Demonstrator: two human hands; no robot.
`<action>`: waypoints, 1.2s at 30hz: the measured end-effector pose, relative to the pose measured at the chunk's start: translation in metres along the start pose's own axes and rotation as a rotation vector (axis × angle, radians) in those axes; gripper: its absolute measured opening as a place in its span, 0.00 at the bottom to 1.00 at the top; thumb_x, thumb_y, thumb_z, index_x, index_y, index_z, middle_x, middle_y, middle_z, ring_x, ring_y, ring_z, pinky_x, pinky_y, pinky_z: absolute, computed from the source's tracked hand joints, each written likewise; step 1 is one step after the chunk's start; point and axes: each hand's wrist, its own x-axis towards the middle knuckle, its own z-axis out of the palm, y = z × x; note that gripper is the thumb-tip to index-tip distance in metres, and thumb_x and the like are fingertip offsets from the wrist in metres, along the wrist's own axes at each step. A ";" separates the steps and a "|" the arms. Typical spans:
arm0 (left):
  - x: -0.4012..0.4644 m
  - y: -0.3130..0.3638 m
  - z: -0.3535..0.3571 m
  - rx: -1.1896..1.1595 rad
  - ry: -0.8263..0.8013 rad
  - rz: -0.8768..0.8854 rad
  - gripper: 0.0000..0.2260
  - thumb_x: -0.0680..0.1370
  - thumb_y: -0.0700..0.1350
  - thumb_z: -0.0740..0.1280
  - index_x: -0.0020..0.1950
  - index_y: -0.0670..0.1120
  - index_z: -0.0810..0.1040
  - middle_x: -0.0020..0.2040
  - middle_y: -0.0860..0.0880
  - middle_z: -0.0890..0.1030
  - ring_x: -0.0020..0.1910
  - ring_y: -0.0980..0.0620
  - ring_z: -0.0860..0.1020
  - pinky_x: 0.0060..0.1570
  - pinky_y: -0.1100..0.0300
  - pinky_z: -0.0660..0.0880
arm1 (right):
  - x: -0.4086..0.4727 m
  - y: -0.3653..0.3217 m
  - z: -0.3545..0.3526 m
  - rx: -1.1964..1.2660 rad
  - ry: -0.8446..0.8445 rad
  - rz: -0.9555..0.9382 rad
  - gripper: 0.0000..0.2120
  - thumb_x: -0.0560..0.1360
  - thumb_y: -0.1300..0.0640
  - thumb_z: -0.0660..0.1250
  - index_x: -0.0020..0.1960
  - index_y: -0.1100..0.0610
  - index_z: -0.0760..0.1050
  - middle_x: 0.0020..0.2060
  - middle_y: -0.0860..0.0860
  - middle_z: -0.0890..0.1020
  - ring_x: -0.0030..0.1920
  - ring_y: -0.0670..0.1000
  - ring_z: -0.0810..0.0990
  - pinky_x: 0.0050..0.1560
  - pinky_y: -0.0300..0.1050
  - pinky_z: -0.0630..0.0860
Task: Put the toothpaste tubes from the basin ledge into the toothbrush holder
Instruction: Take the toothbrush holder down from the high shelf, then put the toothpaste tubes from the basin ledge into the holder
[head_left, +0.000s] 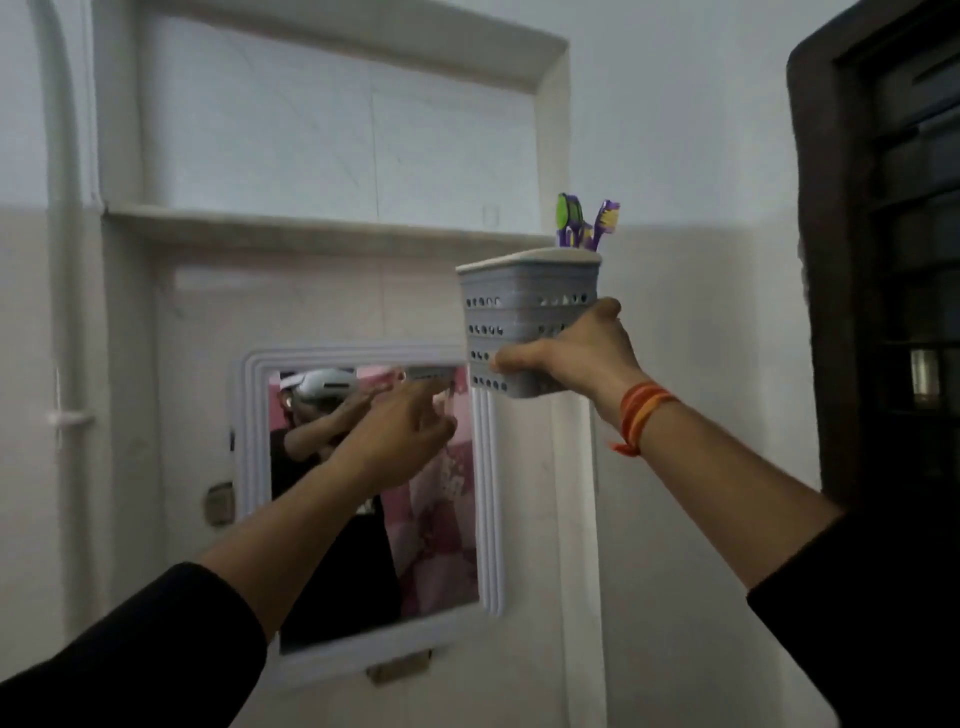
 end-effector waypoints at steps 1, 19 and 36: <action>-0.017 -0.005 0.012 -0.031 -0.010 -0.006 0.20 0.80 0.48 0.67 0.72 0.47 0.74 0.66 0.47 0.79 0.63 0.47 0.78 0.62 0.52 0.75 | -0.019 0.015 0.006 0.001 -0.021 0.024 0.58 0.44 0.41 0.86 0.66 0.56 0.62 0.58 0.49 0.77 0.57 0.51 0.80 0.54 0.51 0.84; -0.214 -0.123 0.247 -0.060 -0.632 -0.458 0.17 0.80 0.49 0.65 0.68 0.46 0.78 0.64 0.47 0.82 0.63 0.47 0.80 0.64 0.58 0.74 | -0.278 0.315 0.116 -0.073 -0.139 0.376 0.57 0.46 0.45 0.85 0.67 0.56 0.61 0.60 0.49 0.76 0.56 0.50 0.79 0.50 0.48 0.80; -0.267 -0.211 0.367 0.259 -1.084 -0.565 0.15 0.76 0.40 0.67 0.63 0.44 0.81 0.61 0.41 0.82 0.57 0.42 0.82 0.54 0.55 0.78 | -0.400 0.445 0.165 -0.072 -0.305 0.594 0.61 0.46 0.50 0.89 0.72 0.54 0.60 0.64 0.52 0.76 0.63 0.57 0.79 0.59 0.53 0.80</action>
